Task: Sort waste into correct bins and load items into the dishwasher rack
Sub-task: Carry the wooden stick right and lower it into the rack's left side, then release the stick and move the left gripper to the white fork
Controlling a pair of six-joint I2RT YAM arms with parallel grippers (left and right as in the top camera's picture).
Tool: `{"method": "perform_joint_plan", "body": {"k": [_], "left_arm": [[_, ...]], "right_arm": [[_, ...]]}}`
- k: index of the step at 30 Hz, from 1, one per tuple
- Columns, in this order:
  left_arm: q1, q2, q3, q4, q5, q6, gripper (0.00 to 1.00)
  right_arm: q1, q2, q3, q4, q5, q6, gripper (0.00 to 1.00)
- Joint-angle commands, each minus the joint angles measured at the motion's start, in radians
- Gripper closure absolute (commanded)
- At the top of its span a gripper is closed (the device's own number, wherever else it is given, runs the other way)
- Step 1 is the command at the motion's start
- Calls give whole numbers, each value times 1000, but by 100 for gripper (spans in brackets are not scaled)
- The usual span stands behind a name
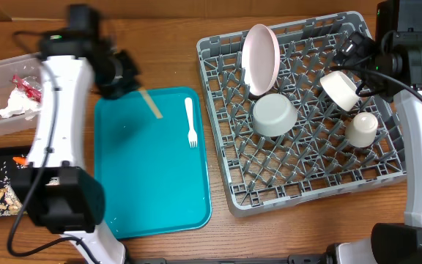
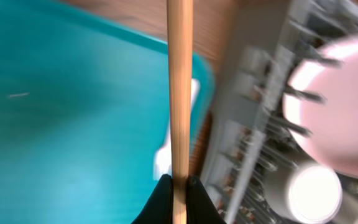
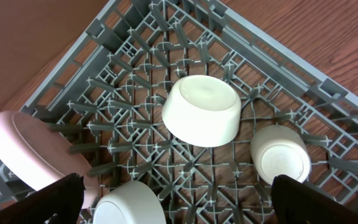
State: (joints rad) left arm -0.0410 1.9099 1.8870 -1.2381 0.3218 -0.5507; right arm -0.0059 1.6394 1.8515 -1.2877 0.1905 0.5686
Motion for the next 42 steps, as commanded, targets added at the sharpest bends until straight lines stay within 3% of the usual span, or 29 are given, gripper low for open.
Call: {"method": "perform_joint_plan", "body": {"k": [1, 7, 12, 20, 31, 32, 34, 38, 42], "left_arm": [[-150, -6, 18, 45, -58, -76, 96], [-383, 32, 13, 193, -185, -166, 96], [-462, 95, 13, 250, -199, -309, 96], [-473, 190, 13, 260, -200, -354, 96], [-433, 196, 13, 235, -274, -279, 94], [-430, 196, 13, 236, -275, -278, 89], [-426, 196, 13, 241, -274, -275, 66], [-424, 196, 13, 253, -274, -229, 30], [-424, 192, 15, 251, -256, -184, 25]], "right_arm": [[-3, -10, 16, 2, 11, 1, 0], [-3, -10, 16, 2, 11, 1, 0], [-3, -10, 16, 2, 11, 1, 0], [-3, -10, 16, 2, 11, 1, 0], [-3, -10, 16, 2, 11, 1, 0], [-3, -10, 16, 2, 11, 1, 0], [-3, -10, 16, 2, 11, 1, 0], [-3, -10, 16, 2, 11, 1, 0], [-3, -10, 16, 2, 11, 1, 0]]}}
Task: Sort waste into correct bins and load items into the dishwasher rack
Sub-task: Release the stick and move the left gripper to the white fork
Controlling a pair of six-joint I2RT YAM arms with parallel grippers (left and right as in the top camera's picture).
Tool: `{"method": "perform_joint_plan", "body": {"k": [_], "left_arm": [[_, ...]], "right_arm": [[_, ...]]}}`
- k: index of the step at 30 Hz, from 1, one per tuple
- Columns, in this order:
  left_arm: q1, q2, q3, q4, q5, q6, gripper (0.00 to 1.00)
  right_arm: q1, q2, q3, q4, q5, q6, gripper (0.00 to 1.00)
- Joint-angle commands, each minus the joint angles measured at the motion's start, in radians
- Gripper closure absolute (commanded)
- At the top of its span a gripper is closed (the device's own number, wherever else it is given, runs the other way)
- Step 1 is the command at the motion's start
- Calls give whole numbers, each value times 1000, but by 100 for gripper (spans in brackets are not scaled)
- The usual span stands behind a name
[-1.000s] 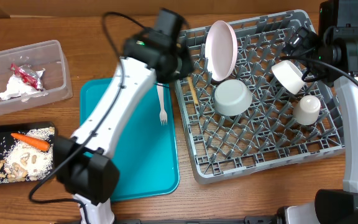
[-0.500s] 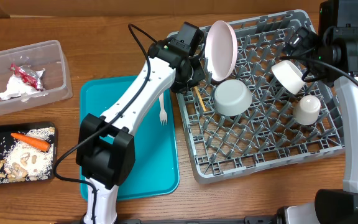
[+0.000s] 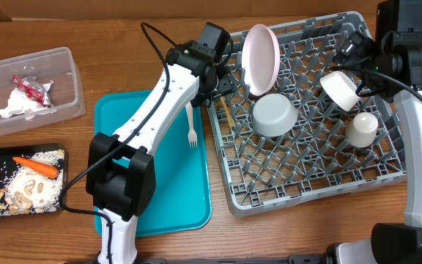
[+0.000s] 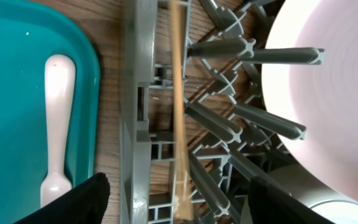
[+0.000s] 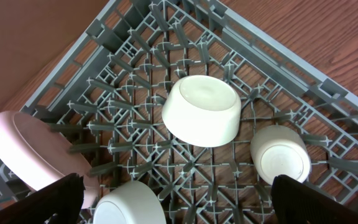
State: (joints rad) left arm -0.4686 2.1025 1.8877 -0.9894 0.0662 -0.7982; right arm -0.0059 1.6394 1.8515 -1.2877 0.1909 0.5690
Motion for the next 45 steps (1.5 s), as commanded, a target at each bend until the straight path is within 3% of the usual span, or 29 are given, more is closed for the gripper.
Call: {"method": "perform_joint_plan", "body": {"k": [1, 9, 16, 27, 37, 45], "left_arm": [[5, -3, 14, 1, 7, 71, 25], [29, -64, 125, -215, -77, 126, 26], [50, -62, 67, -327, -170, 95, 28], [91, -61, -55, -257, -143, 142, 32], [162, -61, -235, -61, 67, 287, 31], [154, -61, -371, 97, 87, 305, 32]], "right_arm": [[-3, -10, 16, 2, 11, 1, 0], [-3, -10, 16, 2, 10, 1, 0], [-3, -10, 16, 2, 10, 1, 0], [-3, -10, 16, 2, 11, 1, 0], [-3, -10, 16, 2, 10, 0, 0], [-3, -10, 16, 2, 11, 1, 0]]}}
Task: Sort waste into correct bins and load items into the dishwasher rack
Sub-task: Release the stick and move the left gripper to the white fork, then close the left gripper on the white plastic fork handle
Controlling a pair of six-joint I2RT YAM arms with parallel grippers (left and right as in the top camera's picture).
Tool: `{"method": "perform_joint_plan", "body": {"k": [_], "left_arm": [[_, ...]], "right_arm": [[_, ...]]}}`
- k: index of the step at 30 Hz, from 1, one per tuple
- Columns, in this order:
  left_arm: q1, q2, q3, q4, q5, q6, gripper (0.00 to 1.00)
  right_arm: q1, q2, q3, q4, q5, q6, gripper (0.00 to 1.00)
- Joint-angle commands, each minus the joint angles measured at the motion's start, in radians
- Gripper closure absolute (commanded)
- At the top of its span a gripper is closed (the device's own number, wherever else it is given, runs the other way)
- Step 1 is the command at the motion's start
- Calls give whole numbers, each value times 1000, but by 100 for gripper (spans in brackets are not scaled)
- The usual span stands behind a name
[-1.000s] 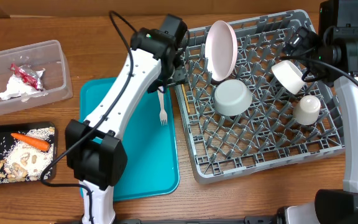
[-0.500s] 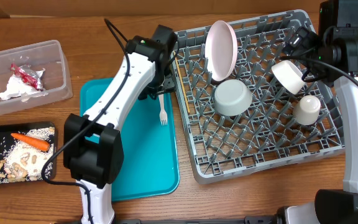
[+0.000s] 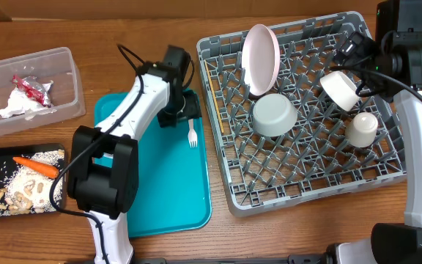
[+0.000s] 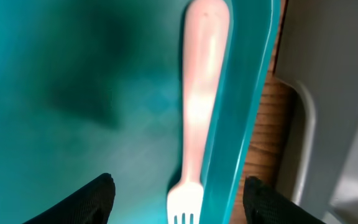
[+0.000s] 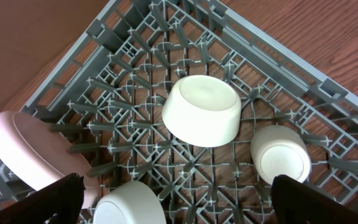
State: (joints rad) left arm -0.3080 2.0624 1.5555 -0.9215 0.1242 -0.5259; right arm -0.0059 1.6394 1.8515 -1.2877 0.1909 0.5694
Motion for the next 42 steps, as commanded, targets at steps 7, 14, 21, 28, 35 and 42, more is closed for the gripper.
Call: {"method": "perform_joint_plan", "body": {"k": [7, 14, 21, 28, 35, 42], "left_arm": [[-6, -21, -77, 71, -34, 28, 34], [-7, -21, -97, 97, -54, 20, 37], [-11, -21, -97, 112, -84, -2, 36], [-65, -21, -96, 126, -159, -2, 40], [-111, -21, -94, 90, -309, -39, 39], [-97, -21, -94, 70, -315, -39, 40]], "right_arm": [[-3, -10, 16, 2, 11, 0, 0], [-3, -10, 16, 2, 11, 0, 0], [-3, -10, 16, 2, 11, 0, 0], [-3, -10, 16, 2, 11, 0, 0], [-3, -10, 16, 2, 11, 0, 0], [-3, -10, 16, 2, 10, 0, 0]]}}
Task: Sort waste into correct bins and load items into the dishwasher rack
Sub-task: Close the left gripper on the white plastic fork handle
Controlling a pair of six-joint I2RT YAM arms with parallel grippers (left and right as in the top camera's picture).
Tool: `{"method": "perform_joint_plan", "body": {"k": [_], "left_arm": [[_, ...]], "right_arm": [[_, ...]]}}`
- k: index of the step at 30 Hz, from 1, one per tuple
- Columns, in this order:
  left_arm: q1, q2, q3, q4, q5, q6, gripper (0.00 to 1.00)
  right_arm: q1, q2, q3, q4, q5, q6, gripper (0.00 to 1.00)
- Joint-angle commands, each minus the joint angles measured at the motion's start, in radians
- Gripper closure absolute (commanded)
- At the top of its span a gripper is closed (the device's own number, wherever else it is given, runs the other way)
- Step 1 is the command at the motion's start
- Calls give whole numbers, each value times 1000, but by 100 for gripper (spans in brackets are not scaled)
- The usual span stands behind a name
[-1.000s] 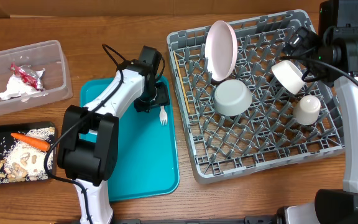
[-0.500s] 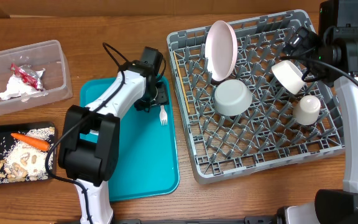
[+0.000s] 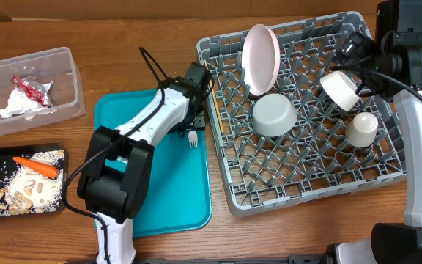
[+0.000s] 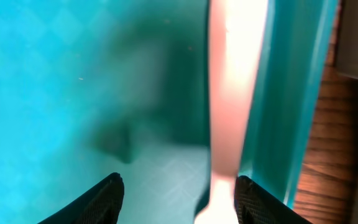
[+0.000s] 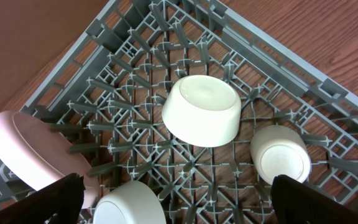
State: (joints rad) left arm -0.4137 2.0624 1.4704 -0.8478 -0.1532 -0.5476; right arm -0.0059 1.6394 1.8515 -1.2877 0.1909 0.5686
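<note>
A white plastic fork (image 4: 238, 93) lies along the right edge of the teal tray (image 3: 145, 183). Only its tines (image 3: 193, 138) show in the overhead view. My left gripper (image 4: 179, 186) is open and low over the tray, with the fork's handle between the jaws, close to the right finger. The grey dishwasher rack (image 3: 313, 196) holds a pink bowl (image 3: 261, 57), a pale bowl (image 3: 274, 115) and two white cups (image 3: 341, 89). My right gripper (image 5: 179, 202) hangs open above the rack's far right part, holding nothing.
A clear bin (image 3: 24, 92) with wrappers and paper stands at the far left. In front of it a black tray (image 3: 17, 180) holds a carrot and food scraps. The teal tray's right rim lies close against the rack's left wall.
My left gripper has come down closer to the tray and now has the fork's handle between its open jaws. The right arm and the rack's contents have not moved.
My left gripper was shut on a wooden stick above the teal tray. Then it was open over the rack's left edge, the stick lying among the tines. Then it hung open above the fork, and now sits low astride its handle.
</note>
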Motion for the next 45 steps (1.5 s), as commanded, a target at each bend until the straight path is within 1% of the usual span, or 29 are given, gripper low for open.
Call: {"method": "perform_joint_plan", "body": {"k": [1, 13, 20, 27, 34, 37, 45], "left_arm": [[8, -21, -9, -3, -37, -17, 40], [8, -18, -9, 15, -6, -21, 41], [8, 13, -9, 48, 23, 10, 40], [12, 22, -9, 42, 19, 10, 41], [13, 24, -9, -9, -52, 22, 43], [14, 26, -9, -12, -52, 36, 43], [26, 27, -10, -12, -10, 27, 43]], "right_arm": [[-3, -10, 16, 2, 11, 1, 0], [-3, -10, 16, 2, 11, 1, 0], [-3, -10, 16, 2, 10, 1, 0], [-3, -10, 16, 2, 11, 1, 0], [-3, -10, 16, 2, 10, 1, 0], [-3, -10, 16, 2, 11, 1, 0], [-3, -10, 16, 2, 11, 1, 0]]}}
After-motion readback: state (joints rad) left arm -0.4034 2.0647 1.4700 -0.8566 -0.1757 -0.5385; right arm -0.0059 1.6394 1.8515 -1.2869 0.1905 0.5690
